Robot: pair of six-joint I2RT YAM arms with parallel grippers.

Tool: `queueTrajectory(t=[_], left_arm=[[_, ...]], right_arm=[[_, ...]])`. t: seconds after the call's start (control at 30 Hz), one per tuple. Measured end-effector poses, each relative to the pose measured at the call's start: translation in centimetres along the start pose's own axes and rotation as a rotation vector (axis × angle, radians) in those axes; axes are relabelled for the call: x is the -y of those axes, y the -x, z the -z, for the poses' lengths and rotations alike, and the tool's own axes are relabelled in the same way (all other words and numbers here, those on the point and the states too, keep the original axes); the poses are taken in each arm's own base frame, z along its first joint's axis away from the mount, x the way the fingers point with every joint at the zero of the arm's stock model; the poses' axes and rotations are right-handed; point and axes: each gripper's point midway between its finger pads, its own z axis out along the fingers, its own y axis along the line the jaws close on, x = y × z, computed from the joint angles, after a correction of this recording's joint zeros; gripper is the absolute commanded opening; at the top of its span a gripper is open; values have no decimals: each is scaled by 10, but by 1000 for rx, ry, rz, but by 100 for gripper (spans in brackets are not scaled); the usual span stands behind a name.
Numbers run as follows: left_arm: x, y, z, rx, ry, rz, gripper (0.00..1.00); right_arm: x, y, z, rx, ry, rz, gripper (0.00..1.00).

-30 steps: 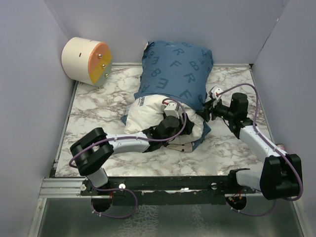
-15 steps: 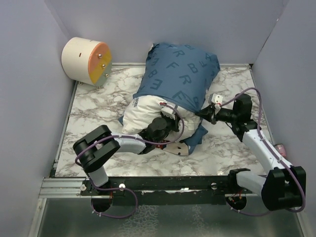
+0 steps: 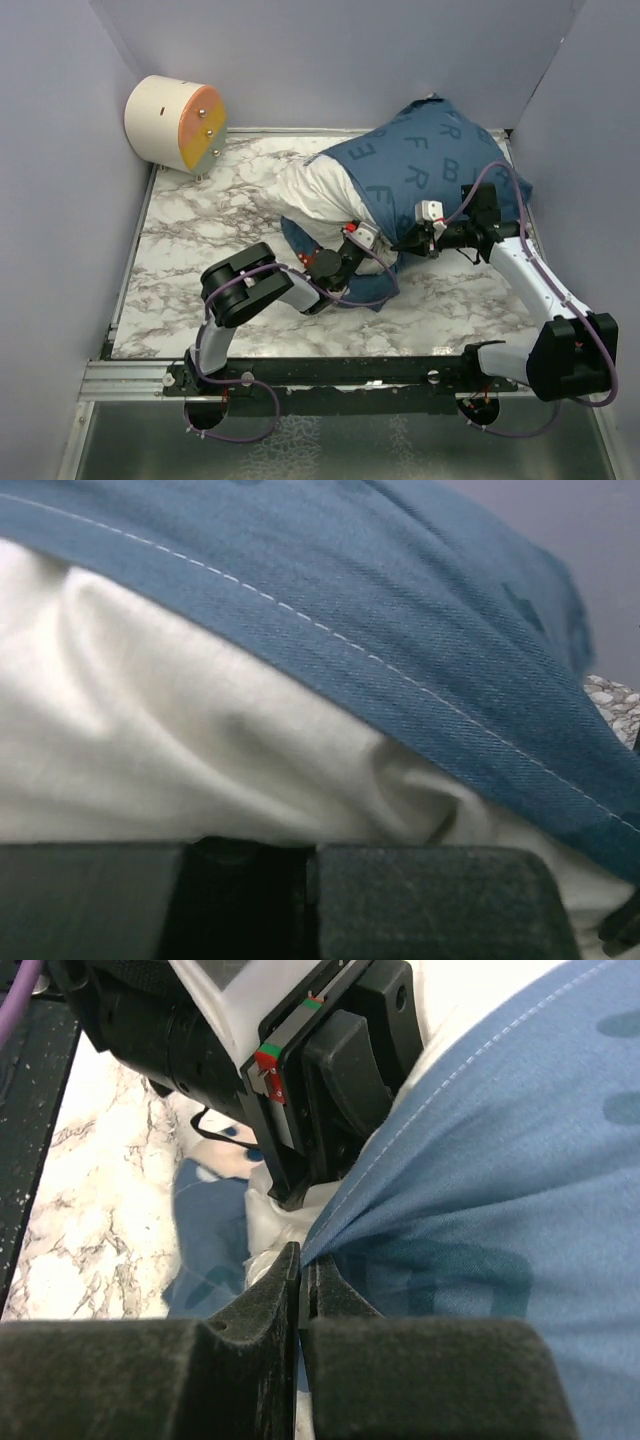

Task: Put the pillow into the pillowcase
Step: Stuff the pillow into the pillowcase.

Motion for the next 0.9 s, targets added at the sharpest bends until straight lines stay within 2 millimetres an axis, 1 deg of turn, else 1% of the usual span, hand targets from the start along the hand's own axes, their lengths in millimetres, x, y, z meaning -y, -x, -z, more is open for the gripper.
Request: queueTrajectory(t=[0.07,0.1,0.13,0.17,0.2,0.27,0.33,0.37,0.4,0.43,0.5,0.53,0.57,0.63,0.67,0.7,0.73,0.77,0.83,0.87,0.9], left_arm=[[3,-5,0,9,10,0,1],[4,-7,1,8,10,1,12],[5,-9,4,3,5,4,24],[7,-12,9,-3,-4,13,38],[8,-17,16,-16,-14,17,50],[9,-28,34,-59,-44,37,66],[11,-36,57,-103,-86,60,81],[12,-38,72,-126,-116,81,88],[12,-36,83,-138,-132,99,95],[13,-32,96,-148,-159,126,98],[16,-18,112,-163,-205,168,99],[18,-10,116,-189,-228,185,99],[20,1,116,-201,-245,200,99],[22,21,114,-241,-263,210,99],[22,31,116,-265,-269,213,99],[20,40,118,-275,-274,220,99],[18,48,124,-294,-278,224,99],[13,53,131,-313,-278,228,99],[4,61,143,-346,-274,238,99],[-3,66,149,-366,-263,248,99],[-13,70,150,-376,-243,256,99]], right_arm=[[-1,-3,-1,-4,-7,-31,2],[-2,-6,-1,-10,-13,-50,8],[-5,-8,-2,-16,-15,-65,16],[-9,-10,-3,-25,-15,-84,23],[-13,-10,-4,-26,-6,-95,30],[-24,-5,-8,-16,31,-103,39],[-33,4,-9,-5,63,-84,43],[-36,10,-9,-2,73,-72,48],[-37,16,-7,0,74,-50,50],[-38,23,-5,3,70,-30,55],[-39,41,2,5,51,28,66],[-39,49,5,5,41,56,70],[-38,59,9,4,26,90,73],[-36,79,17,4,-2,154,75],[-33,93,22,6,-22,192,75],[-31,101,24,8,-37,204,74],[-29,108,26,9,-52,161,74],[-22,119,28,17,-65,189,73],[-8,131,29,17,-94,124,73],[4,138,27,10,-112,87,73],[24,145,23,-5,-143,38,73]])
